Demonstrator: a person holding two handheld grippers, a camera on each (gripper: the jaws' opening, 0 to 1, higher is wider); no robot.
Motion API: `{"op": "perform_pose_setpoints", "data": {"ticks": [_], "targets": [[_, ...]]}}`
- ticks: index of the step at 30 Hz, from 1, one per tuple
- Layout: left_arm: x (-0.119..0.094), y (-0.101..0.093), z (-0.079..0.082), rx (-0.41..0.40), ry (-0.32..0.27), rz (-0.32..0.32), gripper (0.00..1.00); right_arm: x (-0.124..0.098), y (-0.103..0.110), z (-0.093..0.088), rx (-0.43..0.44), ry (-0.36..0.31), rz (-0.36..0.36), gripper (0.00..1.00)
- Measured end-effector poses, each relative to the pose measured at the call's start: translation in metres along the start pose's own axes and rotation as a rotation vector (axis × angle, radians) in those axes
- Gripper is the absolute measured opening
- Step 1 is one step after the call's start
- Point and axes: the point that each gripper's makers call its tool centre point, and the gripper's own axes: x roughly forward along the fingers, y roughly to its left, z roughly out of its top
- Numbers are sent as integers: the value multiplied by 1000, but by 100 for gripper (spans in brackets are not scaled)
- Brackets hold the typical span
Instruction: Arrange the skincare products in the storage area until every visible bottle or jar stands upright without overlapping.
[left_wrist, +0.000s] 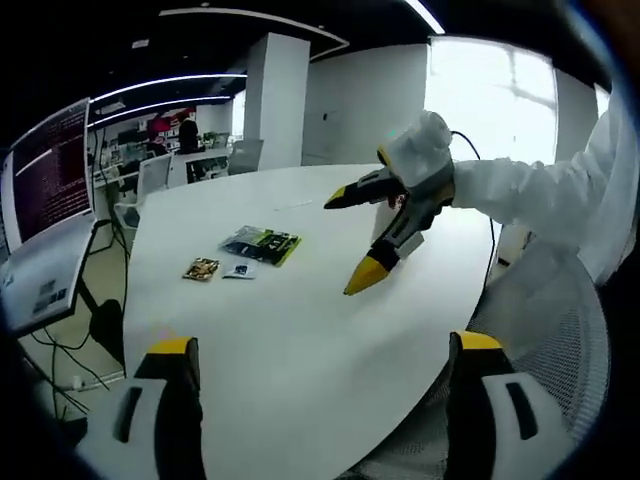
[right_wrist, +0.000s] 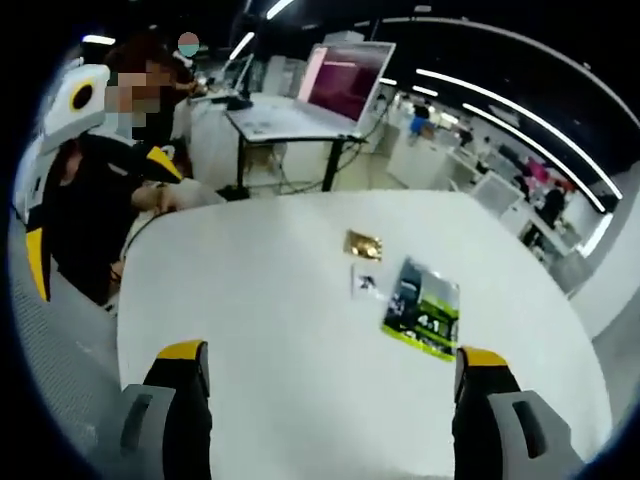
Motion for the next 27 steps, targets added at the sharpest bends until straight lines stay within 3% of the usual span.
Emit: {"op": "perform_pose_setpoints", "data": {"ticks": [3,6,11,20,27], "targets": [[1,-1,0,-14,-1,-7,99,11,0,0,86,6,19,100],[-5,4,-12,-23,12,-7,99,23,-13,7,104,-19,-8,100],[-5,7,-14,-39,15,-13,99,41,-33,5,183,-22,-39,100],[-3,20,-17,-78,19,7,99,71,-69,-13,285,-13,-136,100],[1,19,-20,-104,24,1,99,89,-89,-26,359,12,-162,100]]}}
